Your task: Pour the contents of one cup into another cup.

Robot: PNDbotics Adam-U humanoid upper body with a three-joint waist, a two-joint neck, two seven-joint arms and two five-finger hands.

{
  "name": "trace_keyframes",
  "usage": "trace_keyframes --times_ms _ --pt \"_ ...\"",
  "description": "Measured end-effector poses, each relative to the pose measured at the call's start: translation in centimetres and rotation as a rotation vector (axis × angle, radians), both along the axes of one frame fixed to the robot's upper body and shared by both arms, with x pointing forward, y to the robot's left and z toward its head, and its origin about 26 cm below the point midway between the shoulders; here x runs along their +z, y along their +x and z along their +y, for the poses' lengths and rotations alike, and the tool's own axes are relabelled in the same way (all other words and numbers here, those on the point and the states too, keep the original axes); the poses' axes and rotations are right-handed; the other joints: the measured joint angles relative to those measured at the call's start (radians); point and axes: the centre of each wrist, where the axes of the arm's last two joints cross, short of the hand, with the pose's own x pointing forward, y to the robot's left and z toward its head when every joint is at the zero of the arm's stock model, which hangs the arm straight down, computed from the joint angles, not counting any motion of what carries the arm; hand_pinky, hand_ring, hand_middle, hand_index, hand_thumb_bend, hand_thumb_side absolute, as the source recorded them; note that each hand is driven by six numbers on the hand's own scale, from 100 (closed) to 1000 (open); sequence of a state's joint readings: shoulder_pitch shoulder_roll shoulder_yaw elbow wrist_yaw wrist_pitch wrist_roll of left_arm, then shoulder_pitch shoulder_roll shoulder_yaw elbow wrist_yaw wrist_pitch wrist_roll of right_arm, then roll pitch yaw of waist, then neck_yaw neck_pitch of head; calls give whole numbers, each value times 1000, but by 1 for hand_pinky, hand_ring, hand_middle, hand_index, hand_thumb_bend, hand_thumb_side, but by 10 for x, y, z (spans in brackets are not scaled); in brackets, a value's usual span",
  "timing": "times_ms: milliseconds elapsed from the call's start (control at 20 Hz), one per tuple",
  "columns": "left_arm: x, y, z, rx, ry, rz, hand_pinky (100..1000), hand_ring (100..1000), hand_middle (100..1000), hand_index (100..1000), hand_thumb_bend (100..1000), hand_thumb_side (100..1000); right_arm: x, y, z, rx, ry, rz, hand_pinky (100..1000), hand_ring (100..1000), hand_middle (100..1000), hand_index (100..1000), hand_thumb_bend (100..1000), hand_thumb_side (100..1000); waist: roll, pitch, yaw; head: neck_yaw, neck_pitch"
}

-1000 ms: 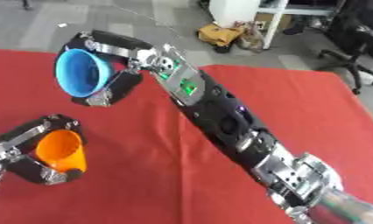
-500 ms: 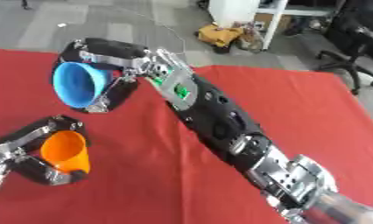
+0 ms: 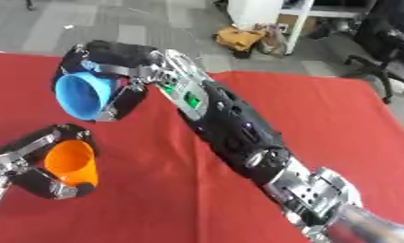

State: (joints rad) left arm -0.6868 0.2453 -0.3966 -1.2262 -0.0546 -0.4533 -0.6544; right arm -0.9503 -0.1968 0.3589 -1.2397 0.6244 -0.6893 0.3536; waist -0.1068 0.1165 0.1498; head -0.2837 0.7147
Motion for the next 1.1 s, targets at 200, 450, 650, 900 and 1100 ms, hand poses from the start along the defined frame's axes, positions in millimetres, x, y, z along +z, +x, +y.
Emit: trace_keyframes --times_ms 200,450,650,900,1100 --pt "-1 0 -1 -2 7 1 649 372 237 605 139 100 -2 1 3 -2 -13 -34 697 564 510 744 279 100 0 0 4 -1 -2" --pt "-1 0 -1 -1 7 0 649 372 237 605 138 100 -3 1 5 -6 -24 -70 702 570 517 747 280 100 0 0 6 -1 -4" --pt "-2 0 -1 0 9 3 649 372 237 605 138 100 -1 1 6 -8 -30 -101 702 571 517 747 280 100 0 0 7 -1 -4" --pt "-2 1 -1 0 9 3 650 372 237 621 138 100 1 0 7 -5 -41 -141 715 586 533 756 281 100 0 0 7 -1 -5" --pt "-2 1 -1 1 10 3 650 372 237 621 138 100 8 -5 10 5 -53 -208 717 589 537 757 281 100 0 0 7 -1 -5"
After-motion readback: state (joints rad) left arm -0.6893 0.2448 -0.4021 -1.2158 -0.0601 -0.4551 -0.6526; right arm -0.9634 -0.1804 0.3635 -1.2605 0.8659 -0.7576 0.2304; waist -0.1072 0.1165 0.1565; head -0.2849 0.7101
